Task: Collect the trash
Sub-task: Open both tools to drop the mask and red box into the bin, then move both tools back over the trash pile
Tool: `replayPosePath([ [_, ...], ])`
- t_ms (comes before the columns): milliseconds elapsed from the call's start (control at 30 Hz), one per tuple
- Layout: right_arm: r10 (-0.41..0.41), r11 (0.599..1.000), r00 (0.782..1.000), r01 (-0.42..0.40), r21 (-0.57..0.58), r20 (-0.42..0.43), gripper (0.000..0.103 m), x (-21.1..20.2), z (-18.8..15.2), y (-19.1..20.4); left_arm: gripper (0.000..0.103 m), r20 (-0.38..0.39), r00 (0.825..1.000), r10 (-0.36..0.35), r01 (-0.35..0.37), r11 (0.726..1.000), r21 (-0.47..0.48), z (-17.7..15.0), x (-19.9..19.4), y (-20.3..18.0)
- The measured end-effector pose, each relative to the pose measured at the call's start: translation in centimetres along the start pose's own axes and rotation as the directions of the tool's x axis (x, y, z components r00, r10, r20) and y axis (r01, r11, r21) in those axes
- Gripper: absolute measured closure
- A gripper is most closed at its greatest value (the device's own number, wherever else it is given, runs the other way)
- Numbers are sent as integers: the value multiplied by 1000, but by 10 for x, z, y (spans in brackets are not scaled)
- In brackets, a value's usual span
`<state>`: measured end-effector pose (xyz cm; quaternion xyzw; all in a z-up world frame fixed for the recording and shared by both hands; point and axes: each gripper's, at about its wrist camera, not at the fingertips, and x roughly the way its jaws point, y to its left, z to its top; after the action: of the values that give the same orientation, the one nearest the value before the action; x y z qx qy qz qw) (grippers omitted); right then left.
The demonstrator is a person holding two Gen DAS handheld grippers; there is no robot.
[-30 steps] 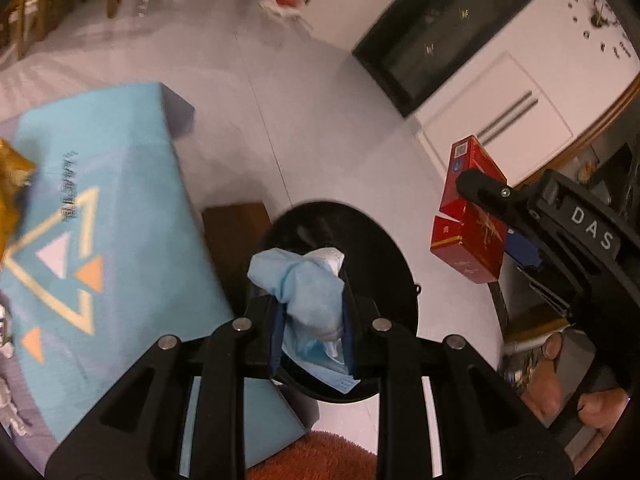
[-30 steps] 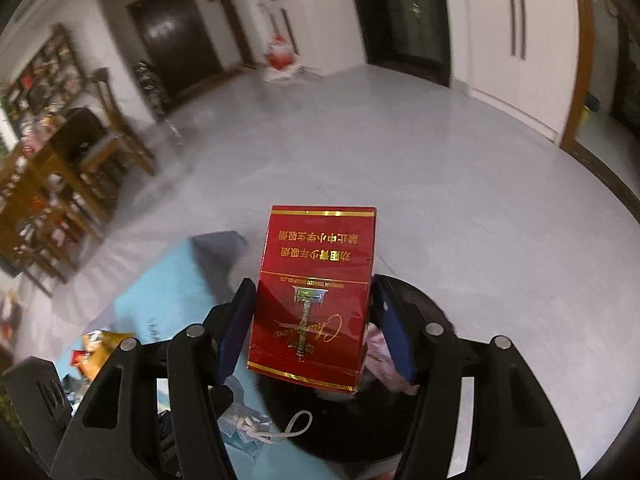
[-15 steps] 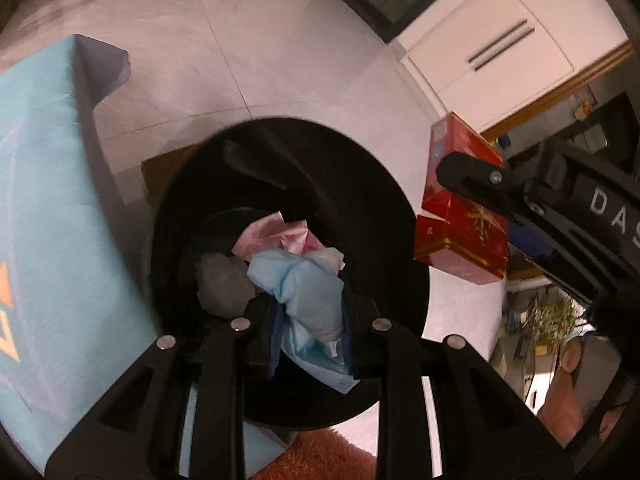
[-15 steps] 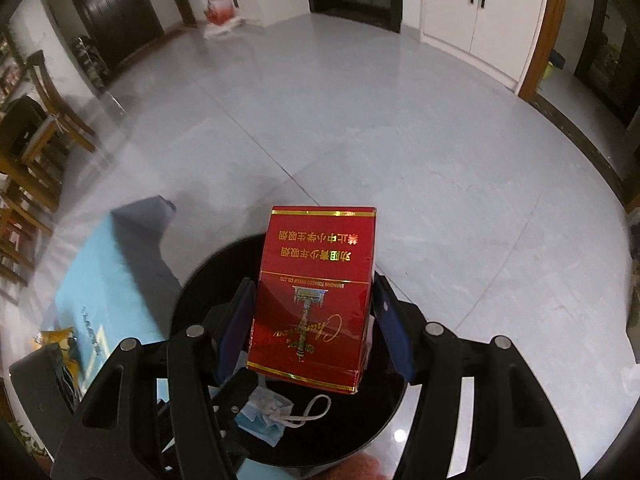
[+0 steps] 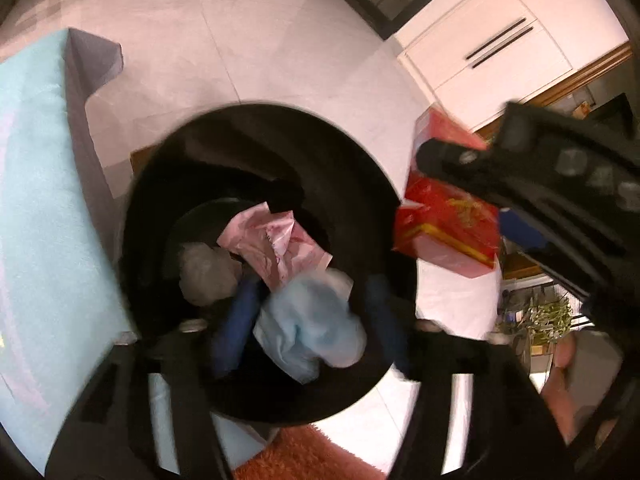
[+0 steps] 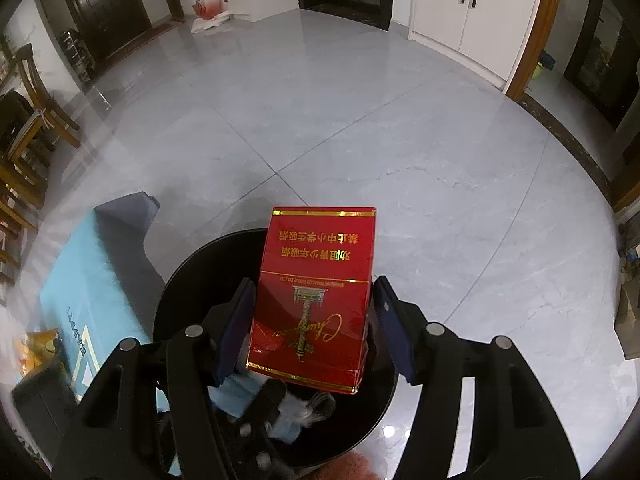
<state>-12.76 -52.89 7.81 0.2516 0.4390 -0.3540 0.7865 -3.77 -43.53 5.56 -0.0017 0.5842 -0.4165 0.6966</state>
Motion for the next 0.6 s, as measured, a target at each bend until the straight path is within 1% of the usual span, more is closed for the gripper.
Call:
replayPosePath([
  [33, 2, 1000, 1000, -2, 0, 5, 32, -2, -1, 0, 22, 27, 1000, -7, 7, 1000, -1, -2, -10, 1],
  [67, 6, 1000, 1000, -6, -5, 19, 25, -5, -1, 2, 18, 41, 999, -8, 8, 1000, -4, -3, -17, 2],
  [133, 9, 1000, 999, -8, -18, 44, 22, -12, -1, 6, 15, 62, 998, 20, -18, 1000, -25, -7, -30, 7],
  [233, 42, 999, 995, -39, -37, 95, 14, -27, -2, 17, 11, 107, 994, 18, -12, 999, -52, -14, -55, 20],
  [300, 94, 995, 987, -88, -57, 130, 11, -39, -4, 27, 7, 154, 988, 25, -14, 997, -73, -21, -78, 33],
  [367, 140, 989, 977, -128, -80, 158, 8, -48, -7, 38, 6, 204, 978, 44, -26, 995, -91, -27, -101, 48],
  [467, 211, 974, 955, -188, -124, 210, 7, -63, -12, 58, 3, 288, 953, 92, -60, 991, -119, -40, -141, 71],
  [500, 242, 967, 943, -213, -144, 230, 5, -70, -14, 66, 3, 326, 937, 129, -86, 986, -143, -48, -160, 84],
  [533, 284, 954, 924, -245, -174, 257, 3, -78, -18, 77, 3, 350, 923, 158, -105, 980, -167, -55, -172, 93],
  [567, 315, 944, 909, -269, -193, 272, 3, -84, -21, 84, 3, 382, 903, 198, -127, 971, -203, -64, -189, 105],
  [600, 350, 931, 893, -297, -211, 284, 3, -89, -24, 91, 3, 396, 891, 221, -139, 965, -224, -69, -198, 112],
])
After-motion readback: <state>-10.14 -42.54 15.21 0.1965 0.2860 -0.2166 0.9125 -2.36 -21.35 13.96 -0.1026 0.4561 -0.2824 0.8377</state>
